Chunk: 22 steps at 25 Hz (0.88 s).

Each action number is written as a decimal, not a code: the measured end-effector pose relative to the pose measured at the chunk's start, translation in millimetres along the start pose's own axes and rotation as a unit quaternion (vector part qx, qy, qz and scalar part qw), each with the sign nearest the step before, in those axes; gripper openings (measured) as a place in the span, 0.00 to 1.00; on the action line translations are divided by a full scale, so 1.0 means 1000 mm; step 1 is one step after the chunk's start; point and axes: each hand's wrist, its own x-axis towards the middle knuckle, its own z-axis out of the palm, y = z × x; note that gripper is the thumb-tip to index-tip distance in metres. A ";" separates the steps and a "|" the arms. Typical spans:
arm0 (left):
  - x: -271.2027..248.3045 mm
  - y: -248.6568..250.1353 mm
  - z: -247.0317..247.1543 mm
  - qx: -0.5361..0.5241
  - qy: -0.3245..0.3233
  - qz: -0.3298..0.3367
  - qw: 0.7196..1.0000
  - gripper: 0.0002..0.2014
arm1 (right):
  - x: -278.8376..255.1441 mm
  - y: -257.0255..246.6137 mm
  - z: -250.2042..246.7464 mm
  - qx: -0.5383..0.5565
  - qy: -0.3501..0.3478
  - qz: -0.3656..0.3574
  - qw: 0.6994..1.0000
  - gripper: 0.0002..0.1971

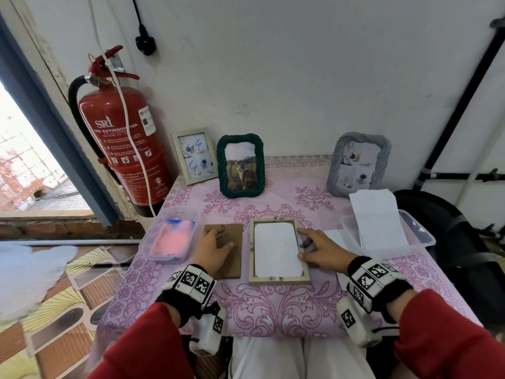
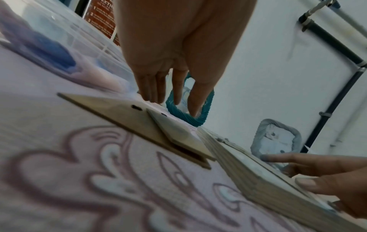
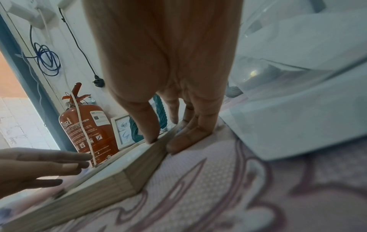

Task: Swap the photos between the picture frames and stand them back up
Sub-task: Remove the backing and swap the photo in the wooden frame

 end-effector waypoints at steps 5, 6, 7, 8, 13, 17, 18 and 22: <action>-0.007 -0.010 -0.005 0.105 -0.051 -0.066 0.991 0.36 | -0.001 0.002 0.001 -0.024 0.003 -0.006 1.000 0.35; -0.008 -0.009 -0.004 0.116 -0.052 -0.066 0.990 0.36 | -0.001 0.001 0.001 -0.024 0.005 -0.007 1.000 0.35; -0.009 -0.008 -0.004 0.125 -0.050 -0.063 0.989 0.36 | -0.001 0.002 0.001 -0.023 0.008 -0.008 1.000 0.34; -0.009 -0.007 -0.005 0.132 -0.048 -0.062 0.988 0.36 | -0.001 0.002 0.001 -0.025 0.009 -0.009 1.000 0.33; -0.012 -0.002 -0.006 0.144 -0.043 -0.075 0.986 0.36 | -0.001 0.004 0.001 -0.047 0.013 -0.008 0.999 0.31; -0.012 0.001 -0.007 0.093 -0.016 -0.100 0.990 0.40 | -0.002 0.004 0.002 -0.039 0.013 -0.005 0.999 0.31; -0.012 0.002 -0.007 0.081 -0.010 -0.104 0.991 0.41 | -0.002 0.004 0.002 -0.039 0.013 -0.004 0.999 0.30; -0.013 0.007 -0.006 0.064 0.003 -0.091 0.994 0.47 | -0.002 0.004 0.002 -0.050 0.012 -0.002 0.999 0.30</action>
